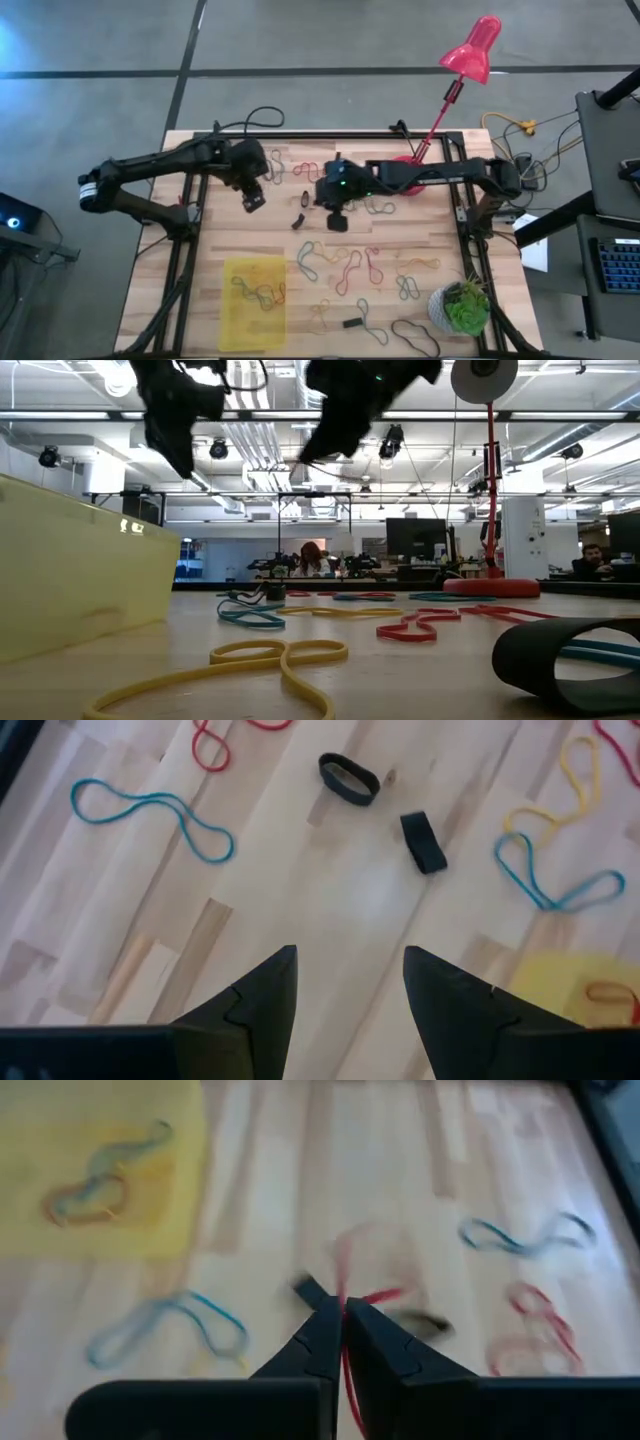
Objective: Pick and place rubber bands into bin
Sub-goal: Put the red rubber band into the bin
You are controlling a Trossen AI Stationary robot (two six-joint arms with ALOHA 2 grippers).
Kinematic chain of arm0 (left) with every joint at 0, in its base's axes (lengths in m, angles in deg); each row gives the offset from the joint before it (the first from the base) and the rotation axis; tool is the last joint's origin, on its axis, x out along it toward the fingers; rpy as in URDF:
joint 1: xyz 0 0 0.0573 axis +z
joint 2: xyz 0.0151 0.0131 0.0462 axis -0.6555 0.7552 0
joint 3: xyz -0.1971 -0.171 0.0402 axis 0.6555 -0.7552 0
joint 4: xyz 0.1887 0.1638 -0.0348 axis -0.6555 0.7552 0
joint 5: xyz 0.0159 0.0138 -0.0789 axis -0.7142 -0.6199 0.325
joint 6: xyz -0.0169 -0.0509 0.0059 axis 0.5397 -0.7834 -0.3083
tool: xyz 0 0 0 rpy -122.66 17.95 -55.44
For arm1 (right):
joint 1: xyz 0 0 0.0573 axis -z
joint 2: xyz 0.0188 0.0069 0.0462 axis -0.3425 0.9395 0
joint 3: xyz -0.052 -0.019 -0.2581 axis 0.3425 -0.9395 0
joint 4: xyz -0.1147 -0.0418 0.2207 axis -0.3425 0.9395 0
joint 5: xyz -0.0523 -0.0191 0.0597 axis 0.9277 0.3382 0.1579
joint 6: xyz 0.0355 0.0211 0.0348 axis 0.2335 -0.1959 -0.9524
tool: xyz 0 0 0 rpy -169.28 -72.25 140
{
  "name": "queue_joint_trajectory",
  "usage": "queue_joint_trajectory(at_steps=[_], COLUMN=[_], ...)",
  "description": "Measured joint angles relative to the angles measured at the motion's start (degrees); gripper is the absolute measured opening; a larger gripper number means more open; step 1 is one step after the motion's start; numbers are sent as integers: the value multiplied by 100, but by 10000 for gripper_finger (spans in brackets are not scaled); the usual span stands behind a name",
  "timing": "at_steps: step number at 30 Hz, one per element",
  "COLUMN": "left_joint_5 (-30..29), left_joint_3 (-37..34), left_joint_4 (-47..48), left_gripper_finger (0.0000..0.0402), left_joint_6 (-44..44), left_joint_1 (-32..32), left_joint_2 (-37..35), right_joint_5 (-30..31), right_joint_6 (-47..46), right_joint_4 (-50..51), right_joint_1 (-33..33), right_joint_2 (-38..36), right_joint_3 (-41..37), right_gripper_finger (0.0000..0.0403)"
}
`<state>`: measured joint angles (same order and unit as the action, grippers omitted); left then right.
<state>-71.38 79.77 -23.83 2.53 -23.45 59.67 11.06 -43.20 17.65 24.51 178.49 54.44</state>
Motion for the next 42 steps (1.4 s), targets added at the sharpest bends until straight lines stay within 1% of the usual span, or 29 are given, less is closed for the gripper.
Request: queue_joint_trajectory(at_steps=[2, 5, 9, 11, 14, 17, 20, 24, 26, 28, 30, 36, 39, 42], left_joint_5=[-18, -76, -274, -370, -464, -474, -482, -499, -505, -507, -507, -505, -505, -503], left_joint_3=[0, 0, -71, -74, -76, -74, -74, -76, -81, -84, -85, -86, -87, -87], left_joint_4=[155, 413, 570, 660, 675, 673, 675, 675, 675, 678, 695, 853, 927, 918], left_gripper_finger=[168, 168, 168, 168, 168, 168, 168, 168, 168, 168, 168, 168, 168, 168], left_joint_6=[-110, -512, -1107, -1241, -1250, -1318, -1188, -752, -584, -438, -363, 68, 203, 212], left_joint_1=[-76, -165, -237, -235, -235, -235, -235, -235, -235, -235, -235, -235, -235, -235], left_joint_2=[-287, -795, -1446, -1678, -1969, -2179, -2302, -2331, -2297, -2244, -2187, -2011, -1937, -1882], right_joint_5=[-46, -158, -446, -655, -967, -1087, -1152, -1178, -1404, -1543, -1590, -1506, -1497, -1275], right_joint_6=[-4, -17, -17, -21, -26, -107, -516, -1132, -1584, -2158, -2451, -2551, -2939, -3351], right_joint_4=[28, 176, 292, 283, 320, 590, 804, 649, 67, -97, 37, 517, 524, 558], right_joint_1=[-79, -231, -542, -697, -909, -1094, -1199, -1204, -1231, -1325, -1429, -1733, -1822, -1805], right_joint_2=[262, 690, 1366, 1718, 2330, 2998, 3531, 4235, 4419, 4636, 4737, 4830, 4817, 4817], right_joint_3=[414, 1036, 1838, 2306, 3044, 3789, 4513, 5358, 5203, 5168, 5182, 5216, 5218, 5218], right_gripper_finger=[8, 8, 8, 8, 8, 8, 8, 9, 9, 9, 9, 9, 9, 15])
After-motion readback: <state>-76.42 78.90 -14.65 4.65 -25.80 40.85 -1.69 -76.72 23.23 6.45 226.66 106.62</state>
